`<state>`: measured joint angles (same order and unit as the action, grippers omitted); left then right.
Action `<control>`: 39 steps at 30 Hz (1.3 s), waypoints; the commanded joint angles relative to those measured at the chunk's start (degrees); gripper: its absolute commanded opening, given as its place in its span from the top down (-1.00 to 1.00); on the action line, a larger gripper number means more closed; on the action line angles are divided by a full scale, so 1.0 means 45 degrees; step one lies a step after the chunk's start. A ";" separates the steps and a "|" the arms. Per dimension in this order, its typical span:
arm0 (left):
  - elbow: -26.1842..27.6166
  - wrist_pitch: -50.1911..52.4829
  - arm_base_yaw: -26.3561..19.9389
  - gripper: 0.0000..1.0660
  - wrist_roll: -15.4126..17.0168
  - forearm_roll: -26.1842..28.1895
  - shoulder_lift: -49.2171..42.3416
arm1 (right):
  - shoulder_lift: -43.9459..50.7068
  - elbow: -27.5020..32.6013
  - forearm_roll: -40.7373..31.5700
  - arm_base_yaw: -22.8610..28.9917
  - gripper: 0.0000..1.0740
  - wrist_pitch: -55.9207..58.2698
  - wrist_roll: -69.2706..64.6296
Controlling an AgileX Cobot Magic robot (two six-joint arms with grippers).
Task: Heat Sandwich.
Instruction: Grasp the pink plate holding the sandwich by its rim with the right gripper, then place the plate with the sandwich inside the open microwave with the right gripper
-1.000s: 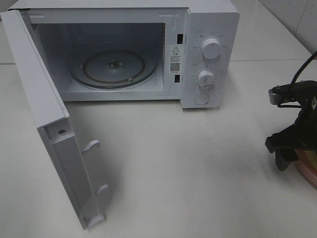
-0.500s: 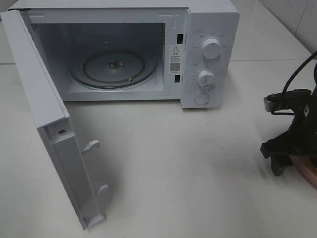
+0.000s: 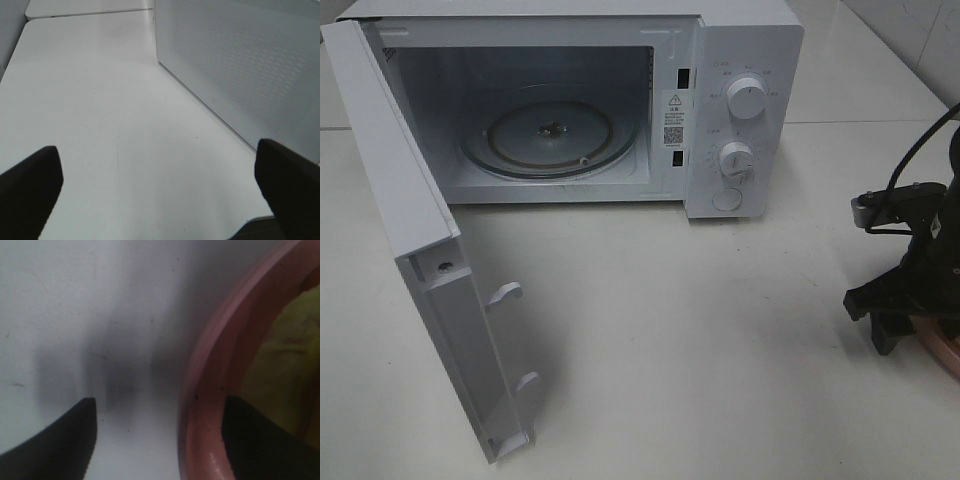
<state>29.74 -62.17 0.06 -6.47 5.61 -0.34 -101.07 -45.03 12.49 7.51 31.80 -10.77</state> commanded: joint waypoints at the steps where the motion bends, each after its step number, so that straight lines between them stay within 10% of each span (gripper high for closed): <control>1: 0.0000 0.0153 -0.0025 -0.88 0.0000 0.0000 -0.0191 | -0.0178 0.0038 0.0153 -0.0051 -0.10 0.0166 -0.0140; 7: 0.0000 0.0153 -0.0025 -0.88 0.0000 0.0000 -0.0191 | -0.0242 0.0038 0.0458 -0.0051 1.00 0.0229 -0.0509; 39: 0.0000 0.0153 -0.0025 -0.88 0.0000 0.0000 -0.0191 | -0.0191 0.0025 0.0802 0.0000 1.00 0.0611 -0.0509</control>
<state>29.74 -62.17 0.06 -6.47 5.61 -0.34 -101.93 -45.03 15.87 7.51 32.89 -12.61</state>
